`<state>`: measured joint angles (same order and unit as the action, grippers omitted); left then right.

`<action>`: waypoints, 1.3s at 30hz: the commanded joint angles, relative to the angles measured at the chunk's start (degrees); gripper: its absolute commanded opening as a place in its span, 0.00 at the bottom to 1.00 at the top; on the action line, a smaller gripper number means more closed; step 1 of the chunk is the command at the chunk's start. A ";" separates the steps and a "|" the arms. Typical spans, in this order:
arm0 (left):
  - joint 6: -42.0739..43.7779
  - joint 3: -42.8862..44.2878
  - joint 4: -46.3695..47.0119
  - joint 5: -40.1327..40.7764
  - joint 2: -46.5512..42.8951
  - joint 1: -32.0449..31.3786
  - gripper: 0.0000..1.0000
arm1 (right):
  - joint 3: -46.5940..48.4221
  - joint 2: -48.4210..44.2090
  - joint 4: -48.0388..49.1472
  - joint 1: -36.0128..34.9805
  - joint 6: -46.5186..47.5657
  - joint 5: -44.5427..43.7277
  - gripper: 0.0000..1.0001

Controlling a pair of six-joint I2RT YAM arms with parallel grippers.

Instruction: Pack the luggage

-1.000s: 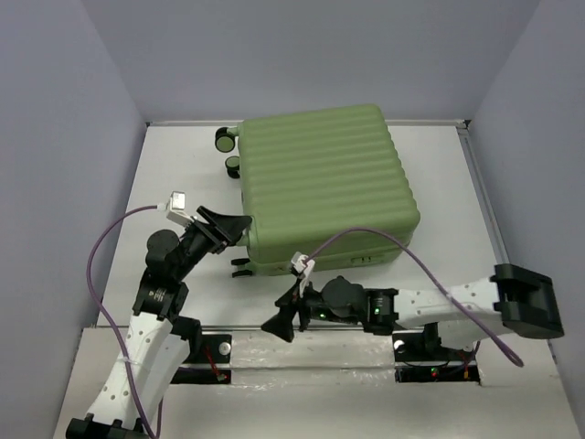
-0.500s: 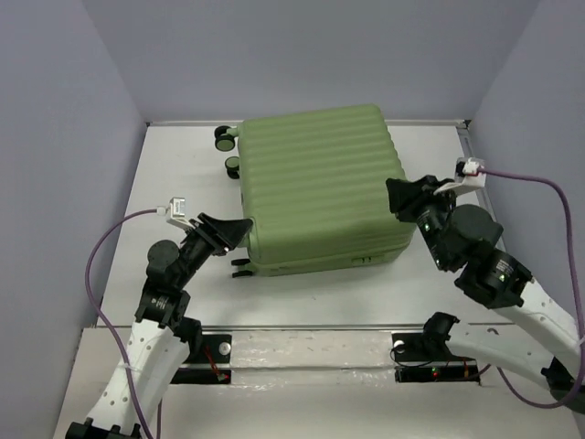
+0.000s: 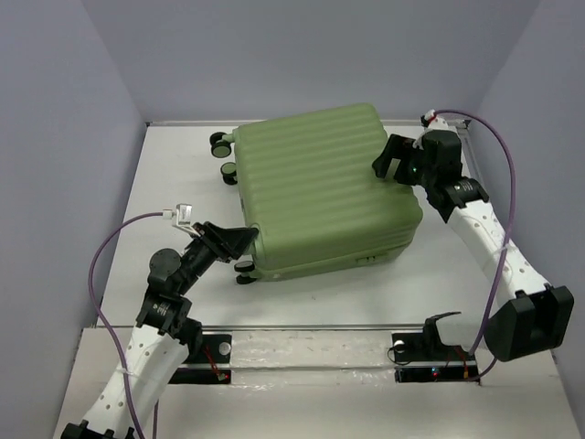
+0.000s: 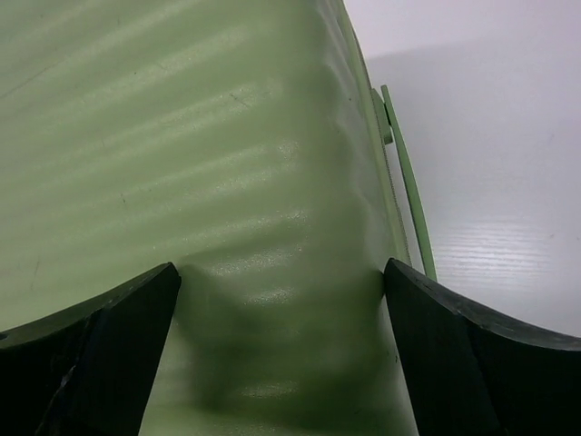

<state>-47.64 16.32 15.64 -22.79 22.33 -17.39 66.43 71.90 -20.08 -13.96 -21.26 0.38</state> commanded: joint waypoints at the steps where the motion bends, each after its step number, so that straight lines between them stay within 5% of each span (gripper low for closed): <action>1: 3.96 -2.17 -2.11 -3.14 -0.97 -3.79 0.06 | 6.33 8.85 3.10 -0.55 0.34 26.91 0.93; 7: 4.04 -1.46 -0.26 -1.57 -0.62 -12.30 0.06 | 25.61 29.94 5.05 -5.63 -1.15 42.40 0.89; 13: 1.76 -3.92 3.77 3.44 1.22 -20.65 0.06 | 53.38 48.67 4.61 -7.84 -6.60 45.41 0.95; 18: 1.84 -3.14 9.83 6.52 7.63 -24.96 0.06 | 69.07 54.75 4.43 -7.84 -10.03 43.48 1.00; 23: 2.02 -0.06 13.89 7.31 13.96 -25.85 0.06 | 72.44 47.49 4.52 -7.84 -6.79 39.62 1.00; 27: 2.29 2.93 14.68 9.07 16.08 -25.86 0.06 | 63.49 35.18 5.57 -7.84 -1.25 35.40 1.00; 30: 2.46 4.77 15.30 9.16 17.83 -25.86 0.06 | 44.72 19.34 9.16 -8.45 1.92 33.20 0.96; 31: 2.55 5.21 15.47 9.25 18.27 -25.85 0.06 | 28.74 14.02 11.87 -9.41 2.18 30.23 0.83; 32: 2.72 6.26 16.00 9.16 19.58 -25.85 0.06 | 20.14 3.27 18.60 -10.03 0.97 28.72 0.65; 35: 3.25 8.20 16.53 8.64 22.75 -25.94 0.06 | -10.40 -10.42 30.67 -13.62 -2.73 25.90 0.08; 39: 2.90 12.06 17.67 7.23 26.27 -26.03 0.06 | -33.70 -23.72 35.19 -20.05 -4.93 22.91 0.07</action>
<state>-48.53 22.48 24.93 -16.91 45.98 -43.81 51.48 49.89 9.04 -29.34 -23.59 28.12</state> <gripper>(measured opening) 0.632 0.074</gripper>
